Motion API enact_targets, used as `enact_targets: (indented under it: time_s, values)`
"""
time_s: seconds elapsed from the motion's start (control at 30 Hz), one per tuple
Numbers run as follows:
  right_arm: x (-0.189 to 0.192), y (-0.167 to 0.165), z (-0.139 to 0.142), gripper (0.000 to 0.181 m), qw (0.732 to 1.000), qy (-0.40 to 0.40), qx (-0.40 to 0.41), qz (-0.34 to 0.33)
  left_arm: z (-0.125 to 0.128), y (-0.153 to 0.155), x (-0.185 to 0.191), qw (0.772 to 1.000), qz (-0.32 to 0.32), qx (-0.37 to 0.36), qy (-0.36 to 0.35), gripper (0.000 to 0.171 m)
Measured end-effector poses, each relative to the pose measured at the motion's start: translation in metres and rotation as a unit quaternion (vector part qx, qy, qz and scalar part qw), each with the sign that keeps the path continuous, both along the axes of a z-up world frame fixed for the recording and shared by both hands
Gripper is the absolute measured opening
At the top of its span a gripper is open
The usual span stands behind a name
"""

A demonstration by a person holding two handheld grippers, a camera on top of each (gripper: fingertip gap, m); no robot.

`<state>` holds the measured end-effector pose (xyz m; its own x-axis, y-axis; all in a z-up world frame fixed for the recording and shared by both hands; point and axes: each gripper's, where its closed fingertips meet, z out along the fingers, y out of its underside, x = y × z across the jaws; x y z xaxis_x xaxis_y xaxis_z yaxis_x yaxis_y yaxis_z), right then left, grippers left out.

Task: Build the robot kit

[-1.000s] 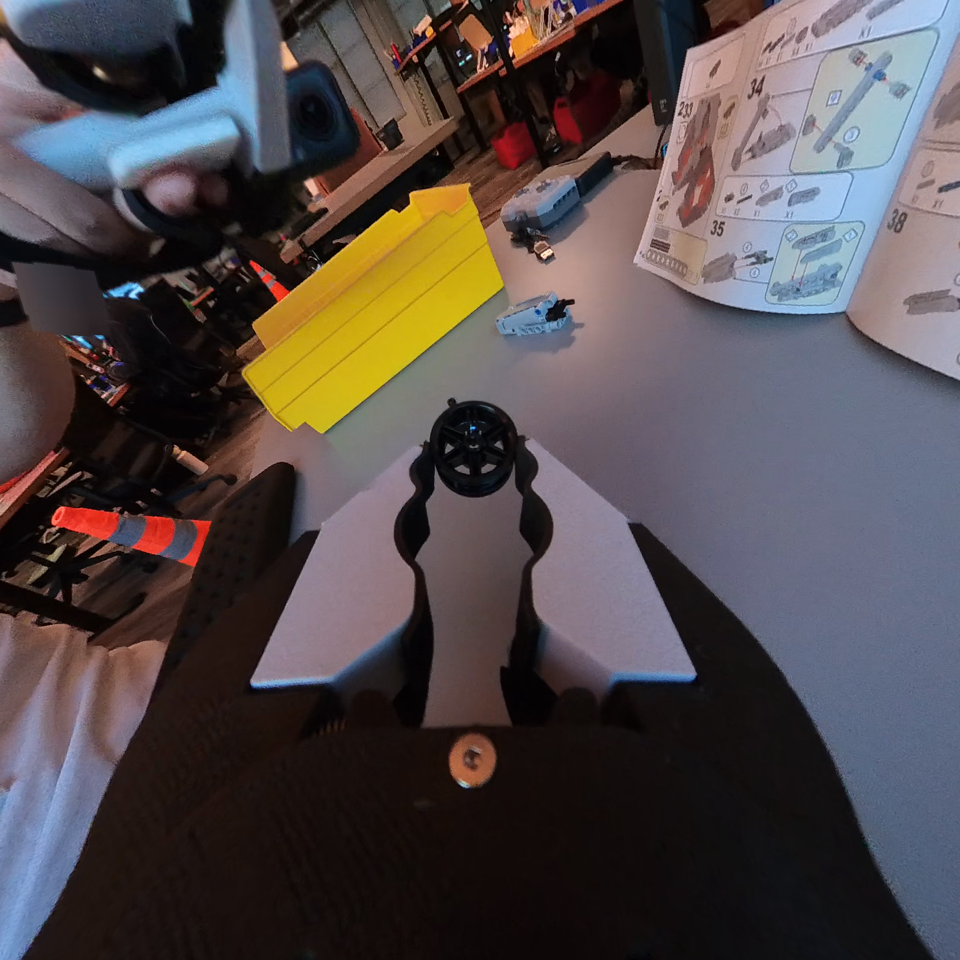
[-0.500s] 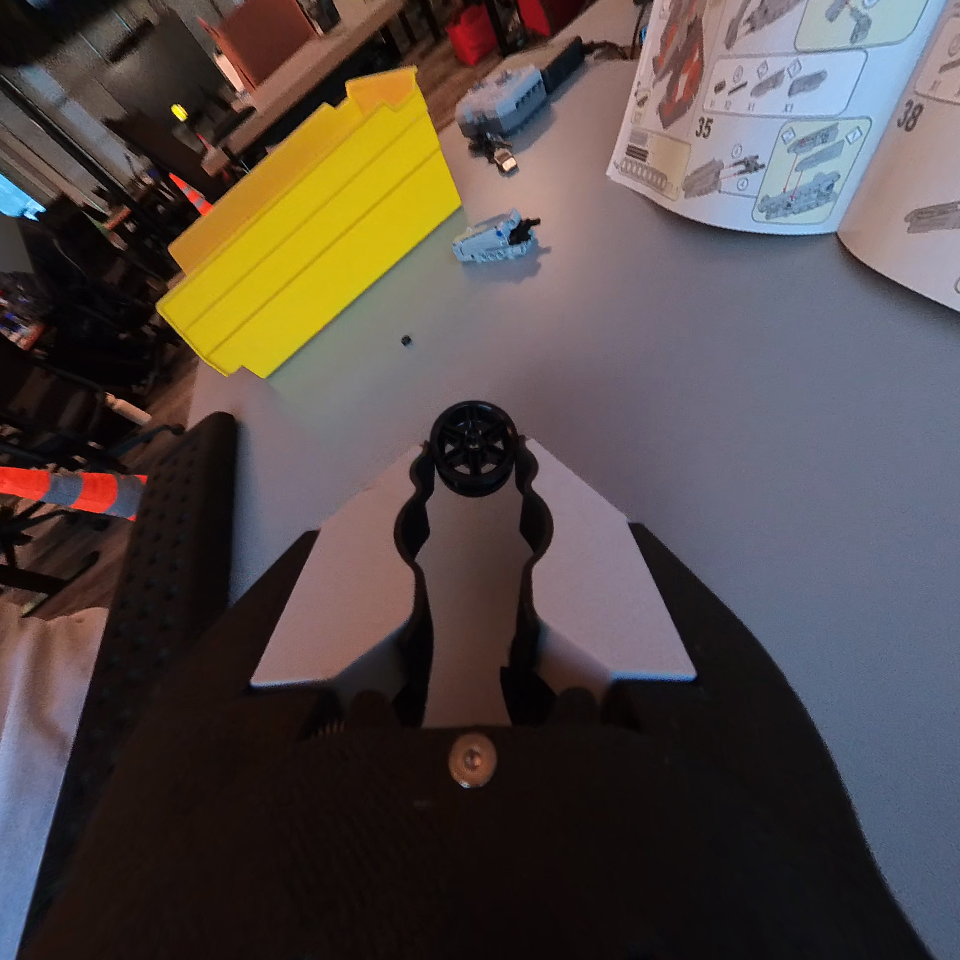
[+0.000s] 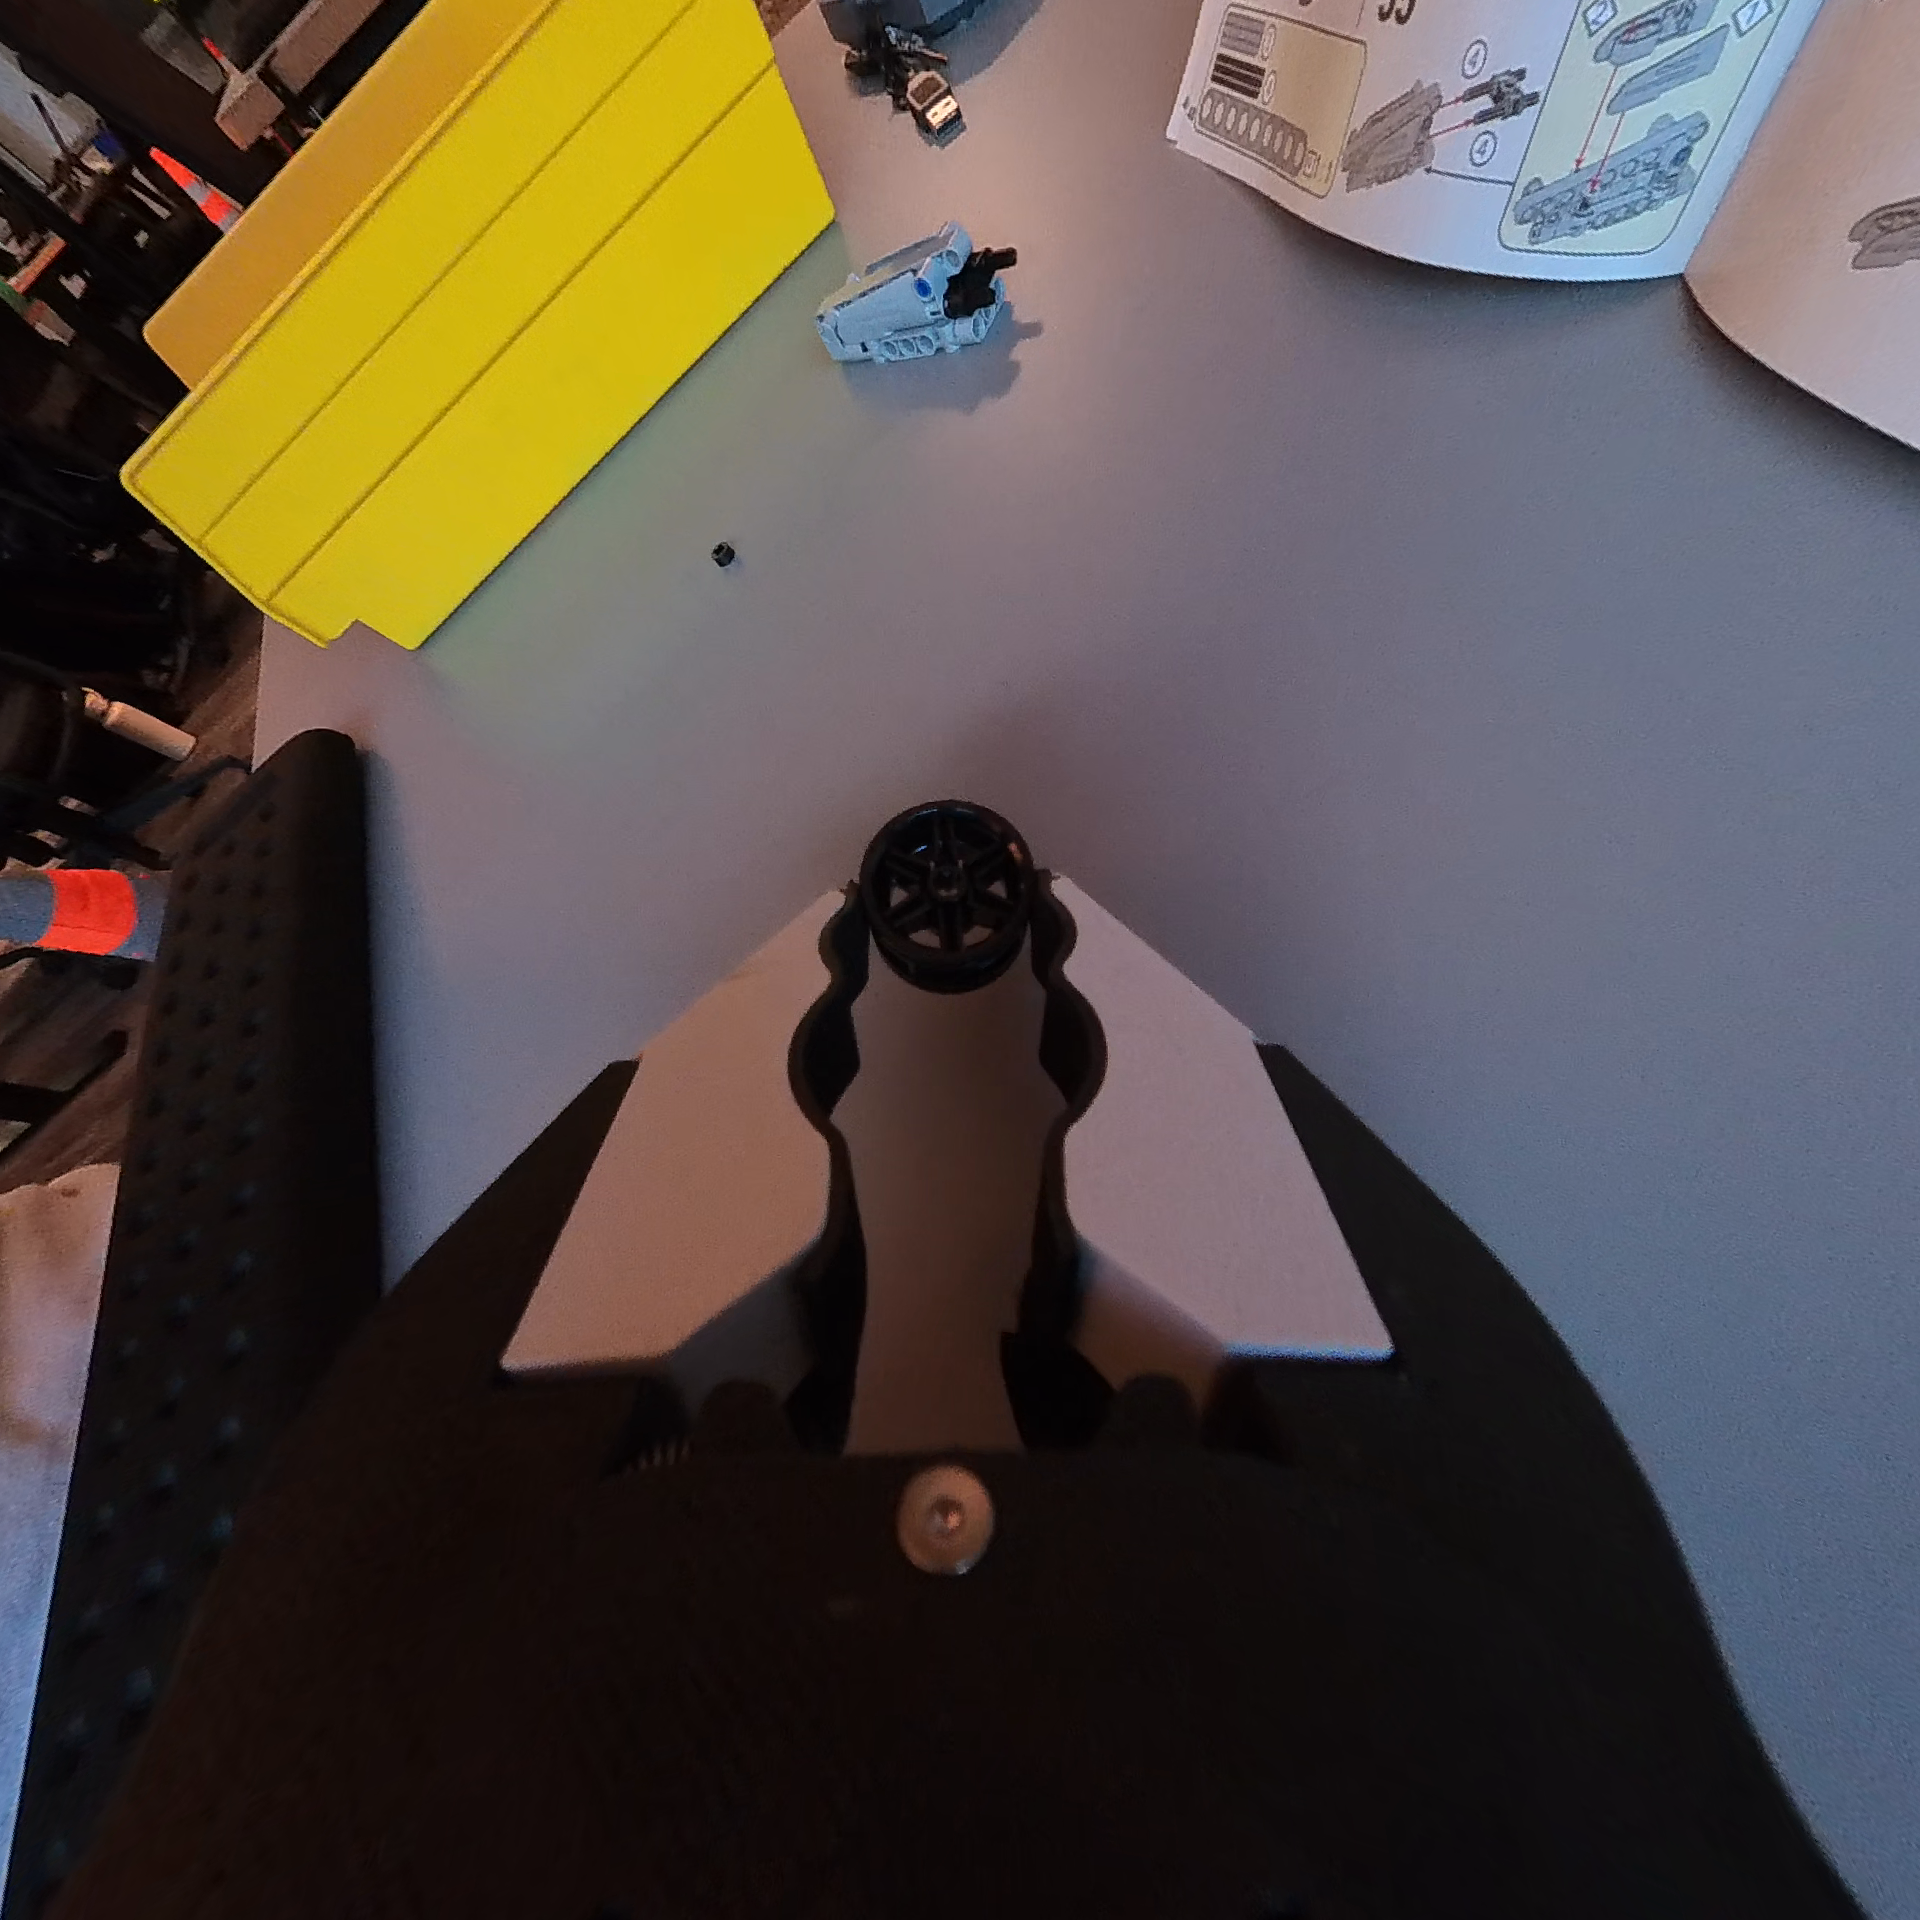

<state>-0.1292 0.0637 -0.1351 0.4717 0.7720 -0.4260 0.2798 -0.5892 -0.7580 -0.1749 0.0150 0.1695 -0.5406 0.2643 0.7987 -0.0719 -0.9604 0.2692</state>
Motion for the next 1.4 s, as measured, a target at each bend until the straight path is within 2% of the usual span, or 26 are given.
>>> enact_targets:
  time_s: [0.1, 0.23, 0.5, 0.67, 0.73, 0.8, 0.87, 0.97, 1.03, 1.1, 1.2, 1.4]
  values:
    - [0.001, 0.0, 0.0, 0.03, 1.0, -0.004, 0.003, 0.002, 0.004, -0.012, 0.001, 0.999, -0.02, 0.012, -0.03, 0.005]
    - [0.002, 0.0, -0.002, 0.03, 1.0, -0.015, 0.005, 0.004, -0.002, -0.017, 0.005, 0.997, -0.037, -0.01, -0.062, 0.005]
    - [0.005, -0.001, -0.012, 0.03, 0.998, -0.056, 0.011, 0.008, -0.016, -0.017, 0.02, 0.997, -0.048, -0.027, -0.058, 0.005]
    - [0.008, -0.001, -0.019, 0.032, 0.997, -0.072, 0.0, 0.004, -0.032, -0.009, 0.025, 0.999, -0.033, -0.01, -0.02, 0.005]
    - [0.009, 0.003, -0.014, 0.052, 0.998, -0.064, 0.011, -0.003, -0.043, -0.006, 0.027, 1.0, -0.022, 0.005, 0.012, 0.005]
    - [0.007, 0.004, 0.01, 0.058, 0.999, -0.019, 0.033, 0.003, -0.058, -0.004, 0.031, 0.998, -0.019, 0.021, 0.055, 0.006]
    - [0.006, 0.005, 0.06, 0.056, 0.993, 0.079, 0.083, -0.004, -0.074, -0.004, 0.036, 0.994, -0.023, 0.038, 0.099, 0.005]
    - [0.015, -0.019, 0.144, 0.041, 0.954, 0.252, 0.158, 0.027, -0.096, -0.008, 0.043, 0.983, -0.028, 0.079, 0.162, 0.005]
    - [0.024, -0.035, 0.175, 0.03, 0.928, 0.319, 0.186, 0.044, -0.111, -0.01, 0.049, 0.974, -0.032, 0.101, 0.2, 0.005]
    - [0.023, -0.045, 0.184, 0.03, 0.919, 0.336, 0.198, 0.06, -0.12, -0.013, 0.054, 0.971, -0.042, 0.102, 0.214, 0.005]
    - [0.012, -0.055, 0.18, 0.031, 0.921, 0.305, 0.226, 0.085, -0.131, -0.014, 0.062, 0.968, -0.054, 0.1, 0.222, 0.005]
    - [0.009, -0.061, 0.186, 0.026, 0.913, 0.282, 0.286, 0.076, -0.151, -0.011, 0.071, 0.955, -0.045, 0.127, 0.262, 0.005]
